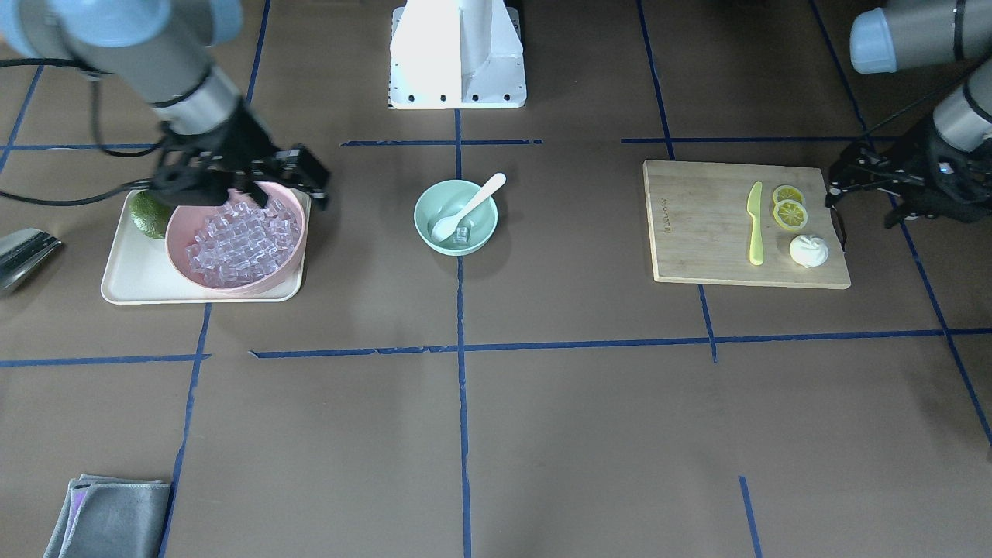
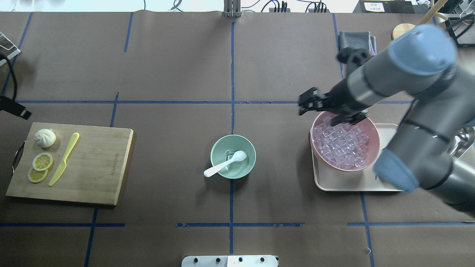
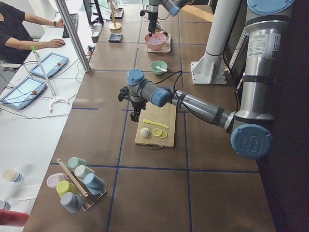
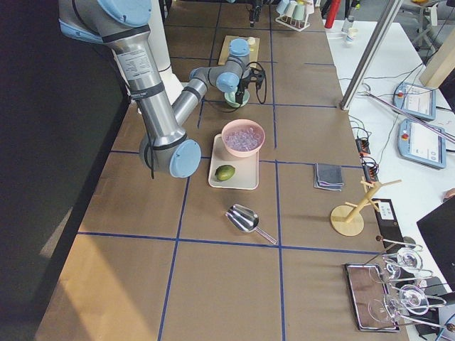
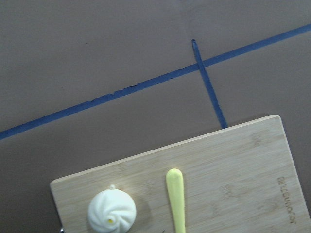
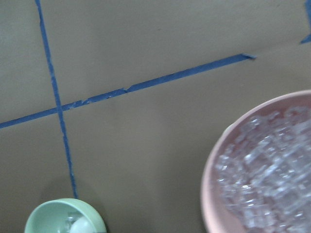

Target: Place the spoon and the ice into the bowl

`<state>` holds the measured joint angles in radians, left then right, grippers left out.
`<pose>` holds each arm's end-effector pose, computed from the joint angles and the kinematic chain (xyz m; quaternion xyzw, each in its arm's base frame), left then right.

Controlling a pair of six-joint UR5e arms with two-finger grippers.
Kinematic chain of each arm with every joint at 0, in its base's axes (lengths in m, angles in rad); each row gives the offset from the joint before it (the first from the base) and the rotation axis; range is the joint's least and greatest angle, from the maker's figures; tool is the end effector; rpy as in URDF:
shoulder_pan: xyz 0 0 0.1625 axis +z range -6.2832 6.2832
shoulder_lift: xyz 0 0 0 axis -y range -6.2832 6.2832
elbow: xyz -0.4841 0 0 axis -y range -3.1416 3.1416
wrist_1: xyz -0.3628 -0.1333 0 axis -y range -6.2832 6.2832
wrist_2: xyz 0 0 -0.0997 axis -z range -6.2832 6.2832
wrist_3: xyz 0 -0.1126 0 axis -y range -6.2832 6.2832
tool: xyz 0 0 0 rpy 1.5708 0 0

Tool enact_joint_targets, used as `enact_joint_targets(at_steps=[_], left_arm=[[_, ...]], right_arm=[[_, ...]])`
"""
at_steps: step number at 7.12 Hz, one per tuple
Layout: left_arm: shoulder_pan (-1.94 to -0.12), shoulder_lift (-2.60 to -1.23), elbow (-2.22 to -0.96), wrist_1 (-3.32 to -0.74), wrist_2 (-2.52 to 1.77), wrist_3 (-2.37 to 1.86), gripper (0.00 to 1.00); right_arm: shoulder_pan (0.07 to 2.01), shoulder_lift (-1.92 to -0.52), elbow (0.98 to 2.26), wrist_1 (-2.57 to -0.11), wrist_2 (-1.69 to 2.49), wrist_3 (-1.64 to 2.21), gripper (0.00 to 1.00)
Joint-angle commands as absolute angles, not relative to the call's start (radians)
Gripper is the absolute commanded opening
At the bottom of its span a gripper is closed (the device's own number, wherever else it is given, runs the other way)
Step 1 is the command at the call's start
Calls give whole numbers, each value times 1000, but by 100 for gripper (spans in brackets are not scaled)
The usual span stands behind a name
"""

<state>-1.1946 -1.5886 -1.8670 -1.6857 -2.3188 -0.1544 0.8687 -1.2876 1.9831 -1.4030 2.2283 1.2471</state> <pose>0.1231 -0.4660 0.5681 0.0976 0.3964 0.1779 0.8954 -0.3036 -0.4588 0.3770 -0.0203 -0.4923 0.1013 0.8643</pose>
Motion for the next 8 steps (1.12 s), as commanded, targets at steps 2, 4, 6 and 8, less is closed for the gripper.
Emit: enact_joint_targets(at_steps=[2,4,6,8], left_arm=[[-1363,-1563,-1712,-1671,-2370,21,100],[-1411,-1560,-1663,-1671,-2378,66,100],[-1416,-1557,-1669,-1671,-2378,67,100],[-1417,-1557,-1677,-1608,-2397,58,100]], right_arm=[[1188,-1556,1976,-1437,2391,646,100],[1332,-1606,1953,-1637,2387,234,100],[1475,-1603,1800,-1735,2378,-130,100],[1549,-1594,1665,-1735,2376,-300,100]])
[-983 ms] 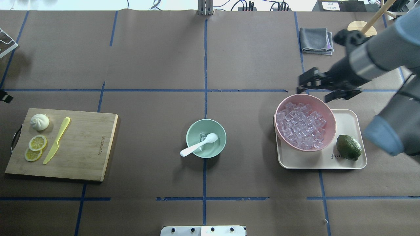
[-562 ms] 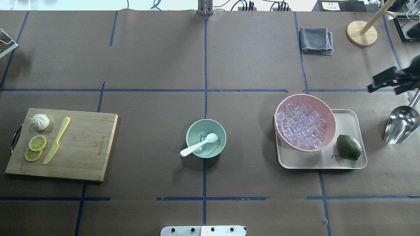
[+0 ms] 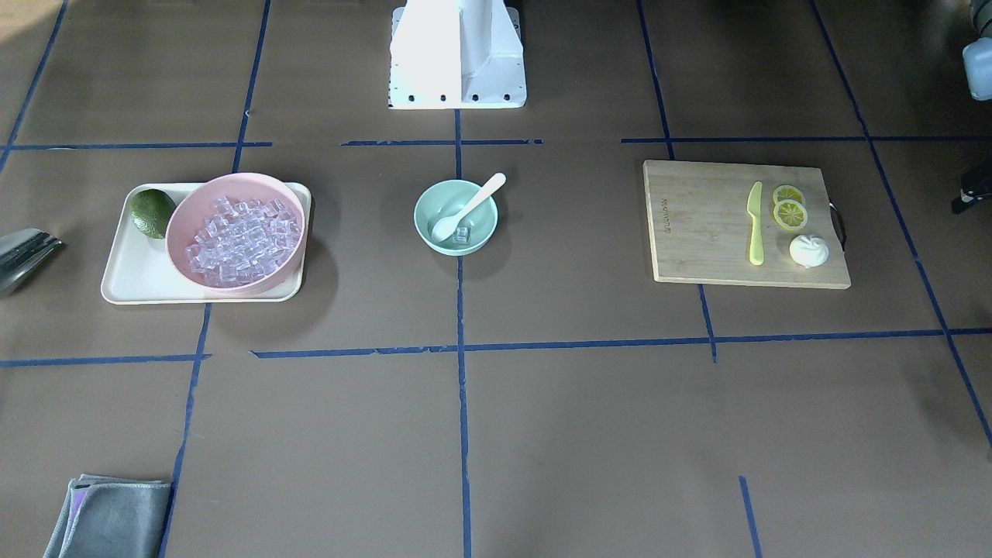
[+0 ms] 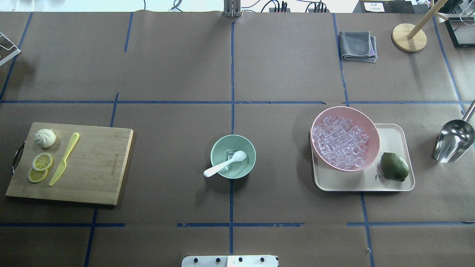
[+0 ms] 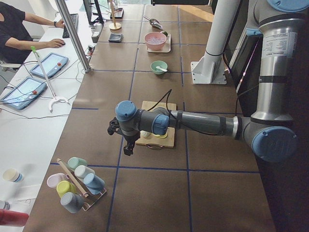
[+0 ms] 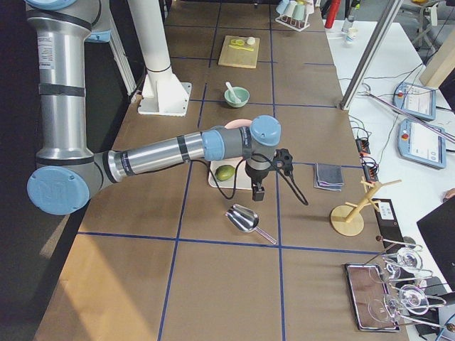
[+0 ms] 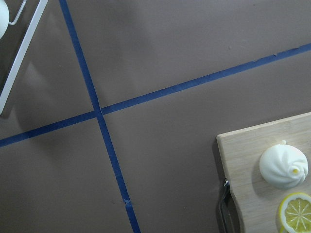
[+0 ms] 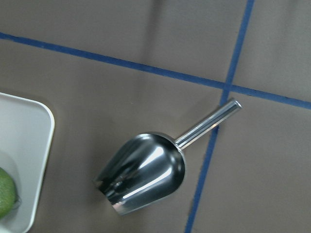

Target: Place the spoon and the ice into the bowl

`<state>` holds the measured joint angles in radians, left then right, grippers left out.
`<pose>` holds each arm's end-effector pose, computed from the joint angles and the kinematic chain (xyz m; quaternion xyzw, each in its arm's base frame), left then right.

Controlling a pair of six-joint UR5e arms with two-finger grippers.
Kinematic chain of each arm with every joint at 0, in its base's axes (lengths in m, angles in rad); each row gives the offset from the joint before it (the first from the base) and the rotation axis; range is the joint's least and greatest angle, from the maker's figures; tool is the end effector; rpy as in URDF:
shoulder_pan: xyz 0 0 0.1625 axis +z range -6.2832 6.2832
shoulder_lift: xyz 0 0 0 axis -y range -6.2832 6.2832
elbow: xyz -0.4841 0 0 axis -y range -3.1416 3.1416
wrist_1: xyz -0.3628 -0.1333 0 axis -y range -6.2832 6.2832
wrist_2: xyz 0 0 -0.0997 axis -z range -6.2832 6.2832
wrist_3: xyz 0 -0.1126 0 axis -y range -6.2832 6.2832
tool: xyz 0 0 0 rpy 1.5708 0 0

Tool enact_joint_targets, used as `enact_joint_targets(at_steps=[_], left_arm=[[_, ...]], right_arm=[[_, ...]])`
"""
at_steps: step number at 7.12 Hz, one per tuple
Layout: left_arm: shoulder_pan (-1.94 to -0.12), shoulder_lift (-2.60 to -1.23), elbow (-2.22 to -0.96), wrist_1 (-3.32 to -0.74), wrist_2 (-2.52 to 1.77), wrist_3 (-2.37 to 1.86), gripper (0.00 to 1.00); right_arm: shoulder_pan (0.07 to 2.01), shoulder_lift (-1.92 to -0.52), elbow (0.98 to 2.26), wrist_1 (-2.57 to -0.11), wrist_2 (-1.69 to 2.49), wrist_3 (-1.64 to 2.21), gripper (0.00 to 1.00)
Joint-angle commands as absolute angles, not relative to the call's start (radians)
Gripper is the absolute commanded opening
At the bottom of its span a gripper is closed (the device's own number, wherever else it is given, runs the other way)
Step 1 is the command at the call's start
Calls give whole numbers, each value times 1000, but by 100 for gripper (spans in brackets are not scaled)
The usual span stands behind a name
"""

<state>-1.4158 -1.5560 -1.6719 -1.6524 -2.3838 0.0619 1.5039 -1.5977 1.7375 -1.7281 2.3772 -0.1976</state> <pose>0.0210 -0.4679 0.6749 0.0586 0.3972 0.1320 0.9063 0.0222 -0.4470 0.6755 0.0176 -0.3920 -0.1179 0.9122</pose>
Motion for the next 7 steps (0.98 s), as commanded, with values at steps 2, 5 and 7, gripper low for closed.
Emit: enact_joint_targets(at_steps=[2,5,7], left_arm=[[-1431,-1559,-1684,-1543,-2404,55,100],[-1482,-1555,-1686,-1499,-2396,67,100],[-1480,-1502,-1719,-1523,-2389,66,100]], right_arm=[[1551,-1586,1672,-1735,2375,-296,100],[1548,-1574,1680,-1732,2348,-234,100],[1548,-1580,1697,-1729,2345,-232,100]])
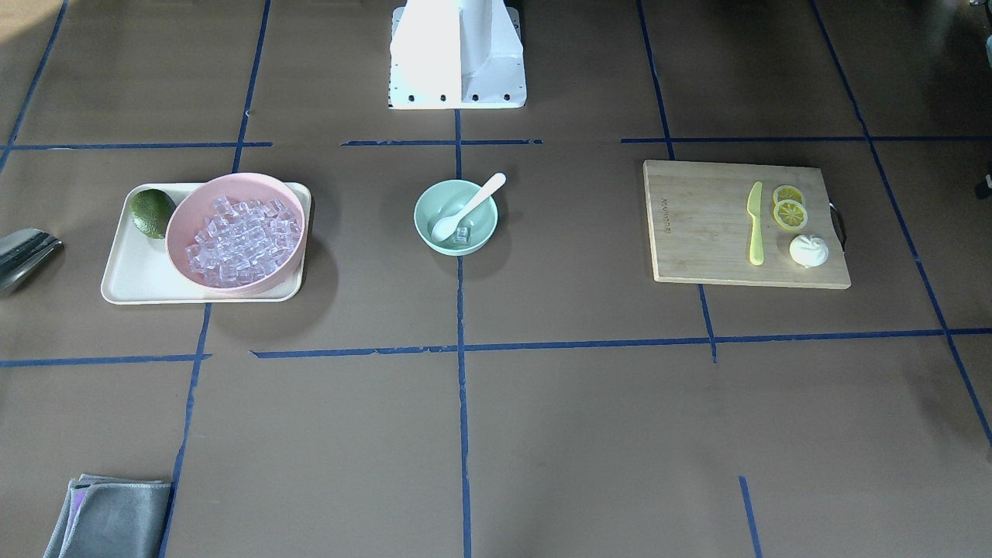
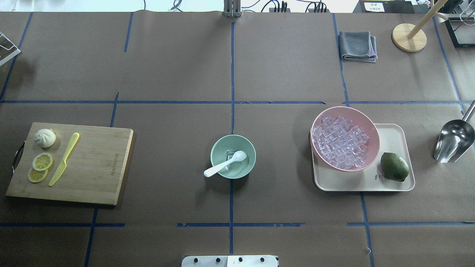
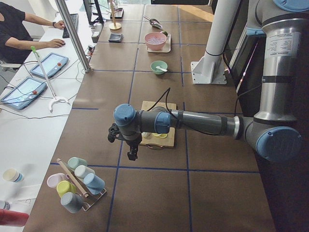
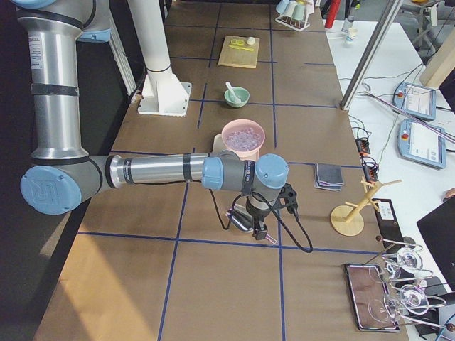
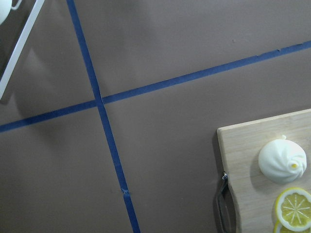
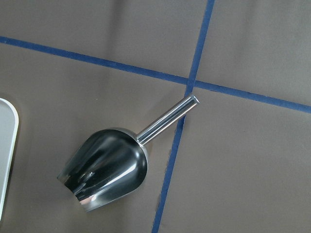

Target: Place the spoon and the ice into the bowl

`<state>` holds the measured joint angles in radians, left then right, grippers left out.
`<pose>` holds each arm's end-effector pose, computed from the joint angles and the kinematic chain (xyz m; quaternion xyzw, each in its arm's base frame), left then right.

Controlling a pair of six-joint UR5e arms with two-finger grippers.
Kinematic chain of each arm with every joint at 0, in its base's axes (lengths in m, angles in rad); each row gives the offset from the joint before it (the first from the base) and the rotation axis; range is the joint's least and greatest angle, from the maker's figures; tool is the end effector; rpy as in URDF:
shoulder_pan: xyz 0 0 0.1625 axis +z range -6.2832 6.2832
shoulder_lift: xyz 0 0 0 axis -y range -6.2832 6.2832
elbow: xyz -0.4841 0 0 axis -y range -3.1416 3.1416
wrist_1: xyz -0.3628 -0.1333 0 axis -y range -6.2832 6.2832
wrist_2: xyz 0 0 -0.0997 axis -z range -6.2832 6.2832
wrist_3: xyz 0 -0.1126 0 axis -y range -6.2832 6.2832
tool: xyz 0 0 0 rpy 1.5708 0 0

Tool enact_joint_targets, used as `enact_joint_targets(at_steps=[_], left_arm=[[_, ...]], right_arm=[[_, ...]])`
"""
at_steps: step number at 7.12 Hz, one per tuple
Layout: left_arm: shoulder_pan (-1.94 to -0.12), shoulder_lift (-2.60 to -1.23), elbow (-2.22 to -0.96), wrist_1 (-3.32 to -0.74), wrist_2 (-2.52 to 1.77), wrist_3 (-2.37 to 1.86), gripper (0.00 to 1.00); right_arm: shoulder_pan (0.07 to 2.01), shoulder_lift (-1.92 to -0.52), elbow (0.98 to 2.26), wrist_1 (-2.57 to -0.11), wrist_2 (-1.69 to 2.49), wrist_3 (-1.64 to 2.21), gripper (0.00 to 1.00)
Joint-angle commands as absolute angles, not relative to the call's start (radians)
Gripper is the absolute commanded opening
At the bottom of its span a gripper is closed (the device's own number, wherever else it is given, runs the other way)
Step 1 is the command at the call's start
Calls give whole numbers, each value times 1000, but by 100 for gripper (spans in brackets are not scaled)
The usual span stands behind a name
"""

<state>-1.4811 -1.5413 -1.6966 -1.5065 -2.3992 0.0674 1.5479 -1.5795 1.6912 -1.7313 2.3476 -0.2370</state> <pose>-0.0099 -0.4516 0.6844 0.0102 0.4025 0.0782 0.9120 0.0440 -0.4531 0.6912 0.0180 -0.3788 -0.1107 0.9186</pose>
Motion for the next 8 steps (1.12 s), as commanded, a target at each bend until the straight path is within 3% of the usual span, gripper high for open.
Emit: enact_joint_targets(at_steps=[1,8], left_arm=[[-1482,-1488,-1707,-1560,-2399,69,100],[-1483,-1493,-1761,-1601,-2387,63,100]], right_arm=[[1546,-1582,1692,-1726,2345,-232,100],[1548,-1586,1687,-1724,2352,-232,100]])
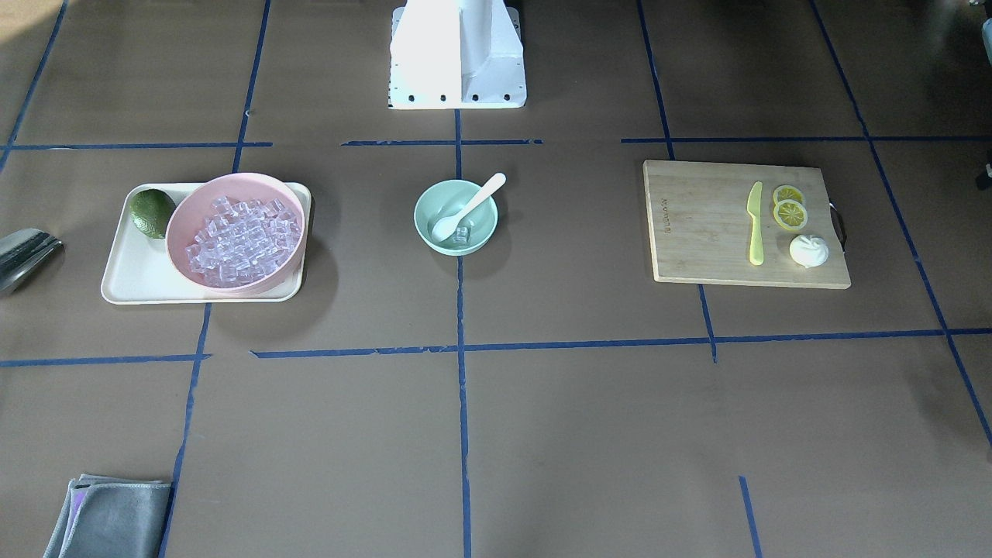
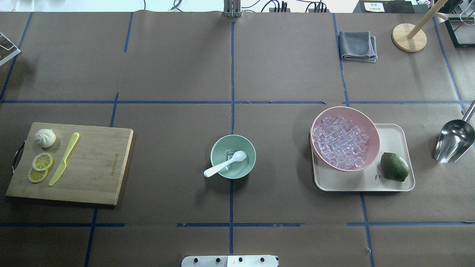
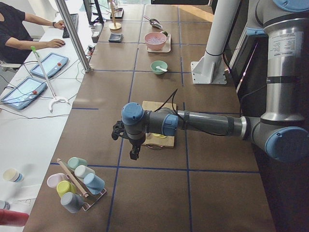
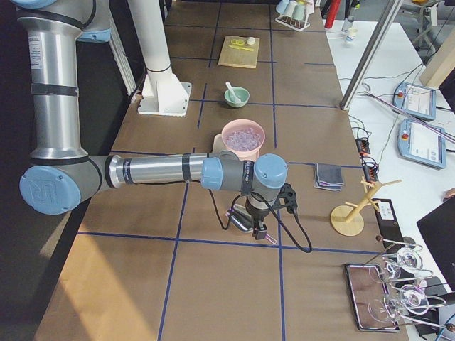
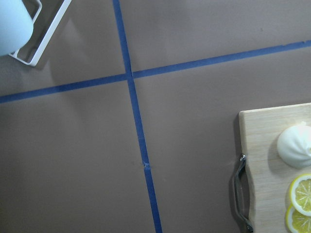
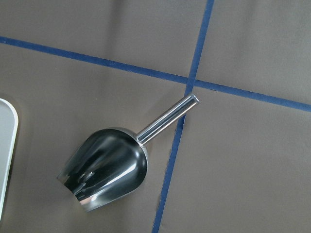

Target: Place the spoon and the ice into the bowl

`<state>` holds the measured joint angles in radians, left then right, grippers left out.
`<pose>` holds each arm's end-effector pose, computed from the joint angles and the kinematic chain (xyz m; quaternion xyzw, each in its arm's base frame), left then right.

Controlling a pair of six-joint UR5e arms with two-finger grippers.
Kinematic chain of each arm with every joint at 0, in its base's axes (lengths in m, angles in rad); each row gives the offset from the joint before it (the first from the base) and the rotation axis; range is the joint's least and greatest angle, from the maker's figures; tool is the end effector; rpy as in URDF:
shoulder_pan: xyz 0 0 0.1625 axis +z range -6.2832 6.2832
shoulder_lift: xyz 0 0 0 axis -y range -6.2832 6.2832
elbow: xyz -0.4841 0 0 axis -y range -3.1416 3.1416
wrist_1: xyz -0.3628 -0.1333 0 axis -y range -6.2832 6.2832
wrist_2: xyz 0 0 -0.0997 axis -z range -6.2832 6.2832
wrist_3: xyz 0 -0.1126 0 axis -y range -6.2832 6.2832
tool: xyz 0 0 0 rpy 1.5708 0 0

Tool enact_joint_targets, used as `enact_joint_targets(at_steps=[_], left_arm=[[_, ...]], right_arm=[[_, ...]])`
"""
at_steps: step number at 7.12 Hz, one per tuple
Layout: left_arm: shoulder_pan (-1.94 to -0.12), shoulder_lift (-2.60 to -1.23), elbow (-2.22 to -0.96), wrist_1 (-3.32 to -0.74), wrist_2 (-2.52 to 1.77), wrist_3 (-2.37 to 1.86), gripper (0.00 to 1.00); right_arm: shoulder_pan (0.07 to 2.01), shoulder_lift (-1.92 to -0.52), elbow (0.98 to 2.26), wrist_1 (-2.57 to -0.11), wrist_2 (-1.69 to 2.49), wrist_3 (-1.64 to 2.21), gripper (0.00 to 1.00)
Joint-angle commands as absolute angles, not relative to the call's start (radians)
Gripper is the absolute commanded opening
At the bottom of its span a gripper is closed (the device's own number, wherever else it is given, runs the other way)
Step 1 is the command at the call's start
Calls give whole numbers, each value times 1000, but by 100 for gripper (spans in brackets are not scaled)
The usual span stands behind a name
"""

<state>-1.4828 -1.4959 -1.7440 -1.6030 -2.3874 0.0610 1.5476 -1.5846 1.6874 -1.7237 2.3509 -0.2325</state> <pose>-0.0129 -0.4365 0.6731 0.0545 0.3970 0.0940 0.9114 0.0437 -0.4509 0.6943 0.0167 -0.3805 -0.1084 0.9183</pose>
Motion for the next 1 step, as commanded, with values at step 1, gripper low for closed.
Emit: enact_joint_targets(at_steps=[1], left_arm=[[-1485,-1488,-1784,-1601,-2387,63,100]], right_arm=[[1548,-1588,1684,-1724,2353,-232,100]])
